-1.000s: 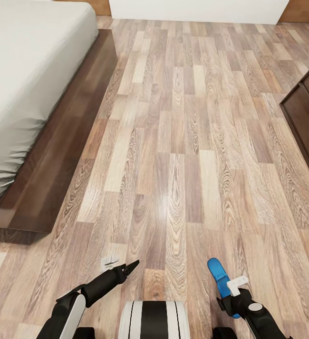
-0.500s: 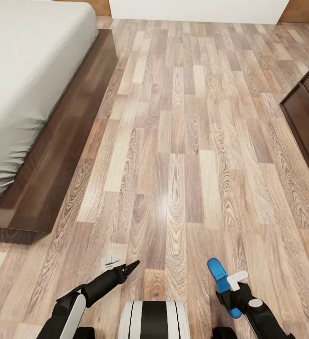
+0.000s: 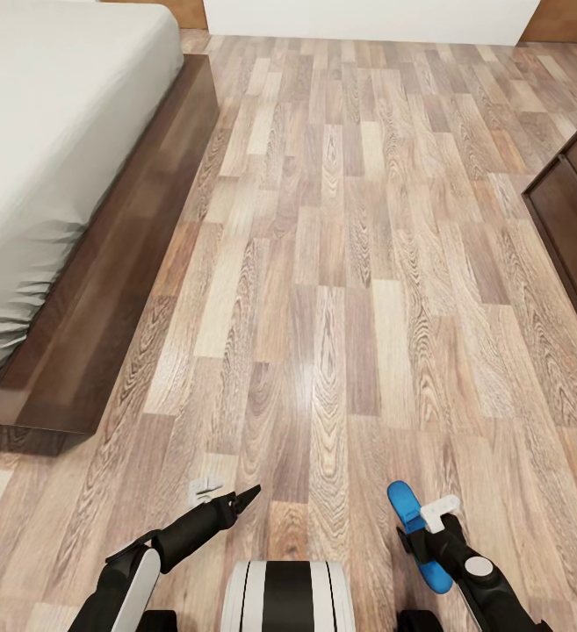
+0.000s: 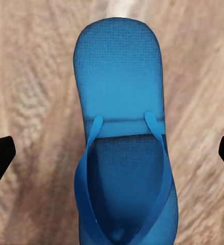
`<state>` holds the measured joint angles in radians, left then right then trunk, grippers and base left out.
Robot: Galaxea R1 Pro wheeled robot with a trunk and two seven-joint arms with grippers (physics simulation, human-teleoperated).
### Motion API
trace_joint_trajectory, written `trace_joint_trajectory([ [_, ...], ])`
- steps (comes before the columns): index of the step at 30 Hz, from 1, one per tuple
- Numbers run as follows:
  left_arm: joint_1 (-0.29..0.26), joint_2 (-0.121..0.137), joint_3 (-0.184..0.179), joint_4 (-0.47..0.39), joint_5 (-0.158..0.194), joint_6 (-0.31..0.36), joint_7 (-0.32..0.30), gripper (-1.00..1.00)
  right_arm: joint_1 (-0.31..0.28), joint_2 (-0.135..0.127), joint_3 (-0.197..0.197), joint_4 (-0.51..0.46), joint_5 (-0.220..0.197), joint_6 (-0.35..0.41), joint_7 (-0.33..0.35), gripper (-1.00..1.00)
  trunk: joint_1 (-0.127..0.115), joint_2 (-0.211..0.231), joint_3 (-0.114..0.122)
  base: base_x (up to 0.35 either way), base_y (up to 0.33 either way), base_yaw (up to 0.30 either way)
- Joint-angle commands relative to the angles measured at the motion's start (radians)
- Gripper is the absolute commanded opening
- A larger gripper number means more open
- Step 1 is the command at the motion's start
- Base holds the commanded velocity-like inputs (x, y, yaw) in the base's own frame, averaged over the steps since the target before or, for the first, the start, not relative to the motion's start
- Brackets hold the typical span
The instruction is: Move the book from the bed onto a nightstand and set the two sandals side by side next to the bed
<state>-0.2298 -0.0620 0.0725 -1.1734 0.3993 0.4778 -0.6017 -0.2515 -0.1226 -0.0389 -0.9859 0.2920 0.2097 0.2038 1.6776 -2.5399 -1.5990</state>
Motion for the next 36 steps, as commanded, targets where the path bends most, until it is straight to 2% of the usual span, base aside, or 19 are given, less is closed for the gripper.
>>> trace_joint_trajectory([
  [1, 0.000, -0.001, 0.003, 0.000, 0.006, 0.008, -0.002, 1.00, 0.000, 0.001, -0.002, -0.002, 0.010, 0.002, 0.008, 1.00, 0.000, 0.000, -0.001, 0.000, 0.000, 0.000],
  [24, 0.000, -0.001, 0.003, 0.000, 0.006, 0.007, -0.002, 1.00, 0.000, -0.002, -0.002, 0.009, 0.010, -0.020, 0.008, 1.00, 0.000, 0.000, -0.001, 0.000, 0.000, 0.000],
  [36, 0.000, -0.001, 0.003, 0.000, 0.006, 0.008, -0.001, 1.00, 0.000, -0.003, -0.004, 0.010, 0.010, -0.020, 0.008, 1.00, 0.005, -0.003, -0.047, 0.000, 0.000, 0.000],
])
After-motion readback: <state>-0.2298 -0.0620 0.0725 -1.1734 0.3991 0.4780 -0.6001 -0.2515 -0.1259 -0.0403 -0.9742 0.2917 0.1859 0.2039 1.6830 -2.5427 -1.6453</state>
